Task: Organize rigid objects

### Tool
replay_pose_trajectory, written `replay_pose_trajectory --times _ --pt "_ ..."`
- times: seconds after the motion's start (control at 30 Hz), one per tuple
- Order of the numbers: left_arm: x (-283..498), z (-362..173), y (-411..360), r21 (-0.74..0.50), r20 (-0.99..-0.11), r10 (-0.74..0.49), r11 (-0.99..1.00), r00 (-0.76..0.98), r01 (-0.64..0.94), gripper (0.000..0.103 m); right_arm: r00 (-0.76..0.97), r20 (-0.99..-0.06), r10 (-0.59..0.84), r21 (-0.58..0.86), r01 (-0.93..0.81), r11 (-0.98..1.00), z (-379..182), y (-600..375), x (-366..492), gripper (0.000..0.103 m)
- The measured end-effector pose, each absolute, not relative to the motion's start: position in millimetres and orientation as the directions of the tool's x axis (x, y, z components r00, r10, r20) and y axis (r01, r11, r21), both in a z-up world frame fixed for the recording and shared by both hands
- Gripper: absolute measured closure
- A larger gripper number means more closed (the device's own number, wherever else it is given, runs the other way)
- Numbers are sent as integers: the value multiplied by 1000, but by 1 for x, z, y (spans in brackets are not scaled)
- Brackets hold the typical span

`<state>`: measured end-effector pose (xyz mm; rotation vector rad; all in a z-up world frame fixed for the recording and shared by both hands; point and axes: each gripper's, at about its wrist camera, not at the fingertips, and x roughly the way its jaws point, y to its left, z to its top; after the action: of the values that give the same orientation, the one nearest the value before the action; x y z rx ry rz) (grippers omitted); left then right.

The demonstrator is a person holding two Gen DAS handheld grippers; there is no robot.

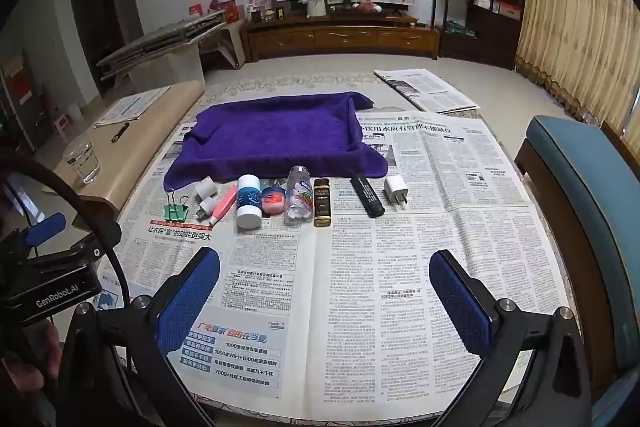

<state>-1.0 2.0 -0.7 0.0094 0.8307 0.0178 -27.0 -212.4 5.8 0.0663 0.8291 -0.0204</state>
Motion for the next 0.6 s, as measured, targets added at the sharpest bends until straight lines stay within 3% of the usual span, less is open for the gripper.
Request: replay_pose_trajectory --times 0.6 --pt "-11 7 1 49 -712 42 999 701 -10 0 678 -735 1 52 54 997 5 -219 -27 0"
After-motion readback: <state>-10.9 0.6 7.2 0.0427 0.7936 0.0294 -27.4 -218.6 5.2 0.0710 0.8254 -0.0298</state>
